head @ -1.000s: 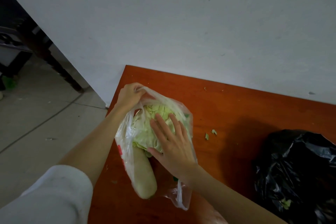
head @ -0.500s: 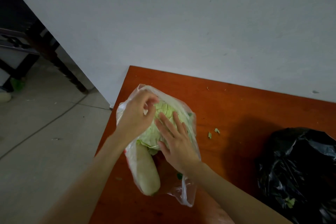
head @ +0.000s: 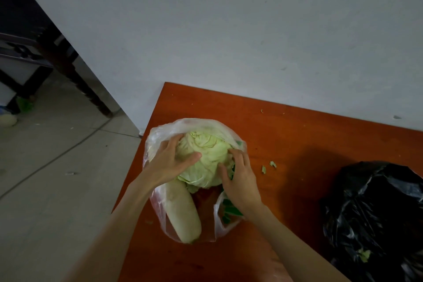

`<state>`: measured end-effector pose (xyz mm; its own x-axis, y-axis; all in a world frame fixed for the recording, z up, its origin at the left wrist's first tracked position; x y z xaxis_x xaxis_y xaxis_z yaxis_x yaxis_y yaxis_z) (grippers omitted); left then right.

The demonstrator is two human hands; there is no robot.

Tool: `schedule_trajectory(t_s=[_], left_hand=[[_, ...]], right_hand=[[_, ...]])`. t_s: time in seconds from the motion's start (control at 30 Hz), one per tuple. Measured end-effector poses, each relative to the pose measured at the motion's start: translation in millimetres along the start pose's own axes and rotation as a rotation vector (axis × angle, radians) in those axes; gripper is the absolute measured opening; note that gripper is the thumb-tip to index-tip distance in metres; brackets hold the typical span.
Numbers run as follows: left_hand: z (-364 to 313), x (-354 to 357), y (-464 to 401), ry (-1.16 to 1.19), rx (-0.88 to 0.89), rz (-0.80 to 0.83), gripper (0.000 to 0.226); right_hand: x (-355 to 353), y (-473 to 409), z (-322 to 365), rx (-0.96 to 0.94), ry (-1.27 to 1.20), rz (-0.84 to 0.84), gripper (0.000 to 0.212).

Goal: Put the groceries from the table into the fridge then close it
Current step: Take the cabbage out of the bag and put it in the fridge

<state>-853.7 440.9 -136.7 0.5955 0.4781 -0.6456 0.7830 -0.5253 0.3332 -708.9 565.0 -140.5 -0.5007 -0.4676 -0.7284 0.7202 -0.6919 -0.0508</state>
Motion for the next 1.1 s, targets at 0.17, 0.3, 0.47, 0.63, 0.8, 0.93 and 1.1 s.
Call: schedule_trajectory(t_s=[0.17,0.3,0.47,0.63,0.8,0.93,1.1], left_hand=[[6.4,-2.0,-6.5,0.067,-0.036,0.026,0.104],[12.6,2.5,-3.0,0.089,-0.044,0.045,0.121],[2.3,2.3,4.9,0.147,-0.016,-0.03,0.106],[-10.2,2.9,26.9,0.173,0.011,-0.152,0.098],[-22.1,-1.8,58.2,0.215,-0.019,-0.225,0.097],[-28.7,-12.6,83.4,0.177,0.003,-0.313,0.103],[-41.0,-24.9,120.1,0.135,0.052,-0.394,0.101]], right_hand=[[1.8,-6.2,-4.3,0.179,-0.122,0.1,0.069],[13.2,-13.5,-11.7,0.396,-0.231,0.22,0.105],[18.4,-18.0,-13.0,0.414,-0.386,0.372,0.102],[9.1,-9.2,-12.7,0.373,-0.336,0.34,0.122],[-16.8,4.2,-1.8,0.278,-0.313,0.3,0.12],[-41.1,21.4,11.4,0.243,-0.405,0.302,0.115],[-72.4,52.1,29.4,0.201,-0.571,0.26,0.103]])
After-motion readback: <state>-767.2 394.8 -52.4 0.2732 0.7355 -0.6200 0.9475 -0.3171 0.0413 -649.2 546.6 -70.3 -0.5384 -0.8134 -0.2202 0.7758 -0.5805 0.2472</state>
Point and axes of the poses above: each hand's wrist, its own y-axis away from the middle knuckle, its own x-axis out of the palm, z = x × y, the point moved 4 cm from there along -y, towards the middle knuckle, and after that the axes turned 11 degrees about -z, right-handed, at the moved point
